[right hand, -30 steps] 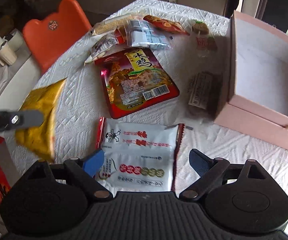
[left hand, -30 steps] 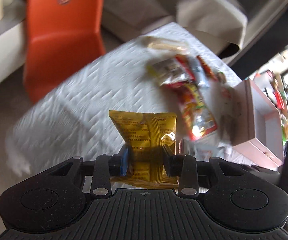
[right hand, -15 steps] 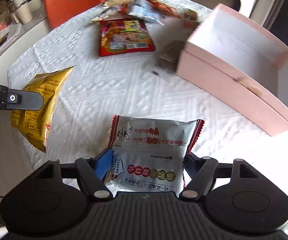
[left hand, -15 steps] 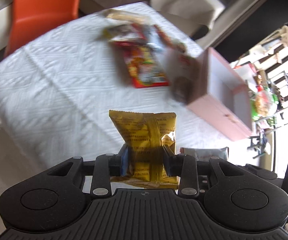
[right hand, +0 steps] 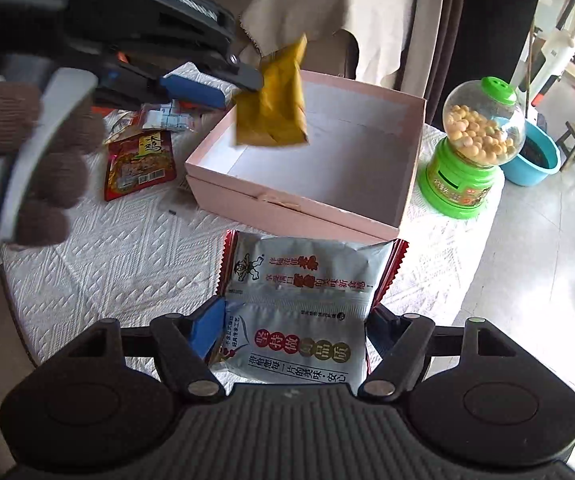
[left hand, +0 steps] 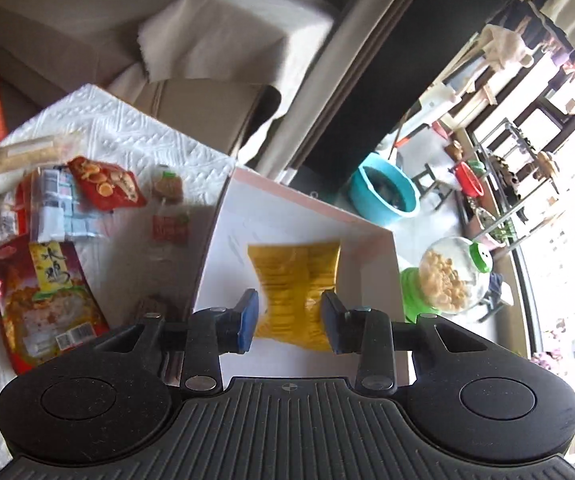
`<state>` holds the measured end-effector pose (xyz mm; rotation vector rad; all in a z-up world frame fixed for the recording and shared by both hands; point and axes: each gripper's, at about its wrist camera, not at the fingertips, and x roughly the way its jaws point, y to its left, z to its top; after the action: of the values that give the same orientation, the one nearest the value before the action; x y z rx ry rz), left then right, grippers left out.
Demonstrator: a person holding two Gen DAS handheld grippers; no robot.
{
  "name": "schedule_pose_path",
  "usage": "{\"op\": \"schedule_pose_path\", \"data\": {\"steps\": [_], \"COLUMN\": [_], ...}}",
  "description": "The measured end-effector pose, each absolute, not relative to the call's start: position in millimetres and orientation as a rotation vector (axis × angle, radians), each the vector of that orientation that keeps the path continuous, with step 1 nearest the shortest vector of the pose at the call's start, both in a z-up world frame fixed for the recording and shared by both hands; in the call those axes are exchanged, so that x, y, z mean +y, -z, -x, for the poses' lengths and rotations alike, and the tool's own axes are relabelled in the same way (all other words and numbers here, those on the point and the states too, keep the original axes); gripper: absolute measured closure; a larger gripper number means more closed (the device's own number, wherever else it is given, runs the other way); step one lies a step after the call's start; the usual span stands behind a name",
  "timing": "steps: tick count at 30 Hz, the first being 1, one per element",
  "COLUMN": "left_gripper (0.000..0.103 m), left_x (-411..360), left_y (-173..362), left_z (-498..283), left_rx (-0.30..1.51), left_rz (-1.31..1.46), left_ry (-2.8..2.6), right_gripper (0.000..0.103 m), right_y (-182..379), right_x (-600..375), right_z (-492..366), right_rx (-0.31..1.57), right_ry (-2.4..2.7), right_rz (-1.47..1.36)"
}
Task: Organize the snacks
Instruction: 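Drop the yellow chip bag into the pink box while the right gripper grasps the white-red biscuit packet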
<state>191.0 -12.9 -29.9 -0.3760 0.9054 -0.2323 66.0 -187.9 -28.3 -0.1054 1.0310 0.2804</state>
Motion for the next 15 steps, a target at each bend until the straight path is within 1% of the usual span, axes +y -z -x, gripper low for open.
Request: {"op": "schedule_pose_path", "data": {"steps": [3, 5, 7, 9, 10, 11, 13, 15], "left_gripper": [0.064, 0.064, 0.064, 0.064, 0.064, 0.064, 0.064, 0.064], "left_x": [8, 28, 47, 63, 68, 72, 77, 82], "left_y": [28, 34, 48, 61, 66, 70, 77, 85], "left_z": [-174, -166, -162, -162, -161, -159, -158, -158], "left_rx": [0.849, 0.851, 0.892, 0.948, 0.966, 0.982, 1.000, 1.007], "left_rz": [0.403, 0.436, 0.454, 0.460, 0.452, 0.434, 0.387, 0.336], "left_ry": [0.179, 0.108, 0.047, 0.019, 0.021, 0.030, 0.052, 0.080], "right_gripper": [0.029, 0.029, 0.029, 0.028, 0.026, 0.024, 0.024, 0.024], "right_y": [20, 16, 7, -4, -7, -6, 1, 7], "right_x": [-197, -198, -196, -190, -187, -182, -175, -173], "right_z": [-69, -81, -102, -131, -147, -166, -193, -198], "right_rx": [0.983, 0.967, 0.921, 0.832, 0.814, 0.815, 0.880, 0.925], "right_ry": [-0.277, -0.283, -0.285, -0.293, -0.288, -0.278, -0.267, -0.280], "right_rz": [0.091, 0.079, 0.063, 0.027, 0.016, 0.007, 0.008, -0.024]}}
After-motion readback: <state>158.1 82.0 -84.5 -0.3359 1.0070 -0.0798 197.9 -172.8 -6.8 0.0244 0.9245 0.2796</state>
